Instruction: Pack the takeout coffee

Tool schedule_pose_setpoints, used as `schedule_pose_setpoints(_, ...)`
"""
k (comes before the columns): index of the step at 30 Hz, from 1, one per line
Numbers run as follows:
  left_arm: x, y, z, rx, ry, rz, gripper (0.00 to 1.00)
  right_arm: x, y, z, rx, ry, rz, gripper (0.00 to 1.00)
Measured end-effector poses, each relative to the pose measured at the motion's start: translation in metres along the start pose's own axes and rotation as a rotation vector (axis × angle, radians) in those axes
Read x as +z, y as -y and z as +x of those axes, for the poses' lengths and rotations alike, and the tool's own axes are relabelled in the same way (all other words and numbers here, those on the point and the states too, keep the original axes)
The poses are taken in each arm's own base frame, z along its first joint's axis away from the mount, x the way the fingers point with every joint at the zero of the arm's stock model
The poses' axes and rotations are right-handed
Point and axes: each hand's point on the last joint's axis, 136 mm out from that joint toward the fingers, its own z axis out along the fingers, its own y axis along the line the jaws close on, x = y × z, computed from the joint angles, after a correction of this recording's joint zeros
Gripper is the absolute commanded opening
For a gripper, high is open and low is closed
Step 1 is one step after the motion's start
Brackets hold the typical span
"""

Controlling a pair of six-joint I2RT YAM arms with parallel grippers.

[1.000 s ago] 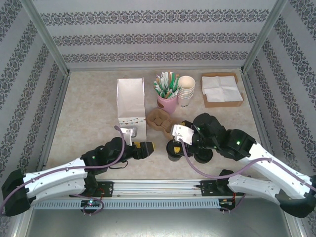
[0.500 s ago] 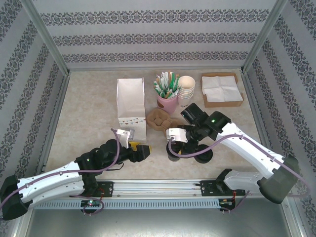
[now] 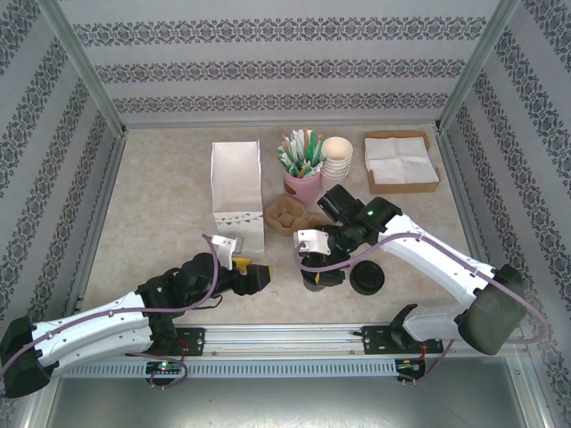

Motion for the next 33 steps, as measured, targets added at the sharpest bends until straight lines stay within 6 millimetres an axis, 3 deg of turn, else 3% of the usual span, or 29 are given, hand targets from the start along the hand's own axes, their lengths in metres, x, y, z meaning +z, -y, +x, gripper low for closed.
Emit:
schedule_pose_setpoints(11, 0.0, 0.0, 0.0, 0.0, -0.001, -0.002, 0.83, 0.008, 0.003, 0.004, 0.009, -0.025, -0.009, 0.89)
schedule_pose_setpoints(22, 0.0, -0.001, 0.001, 0.0, -0.002, -0.002, 0.84, 0.015, 0.002, 0.01, 0.02, -0.051, -0.027, 0.81)
schedule_pose_setpoints(33, 0.0, -0.001, 0.001, 0.0, -0.002, -0.003, 0.84, 0.017, 0.002, 0.013, 0.021, -0.06, -0.026, 0.78)
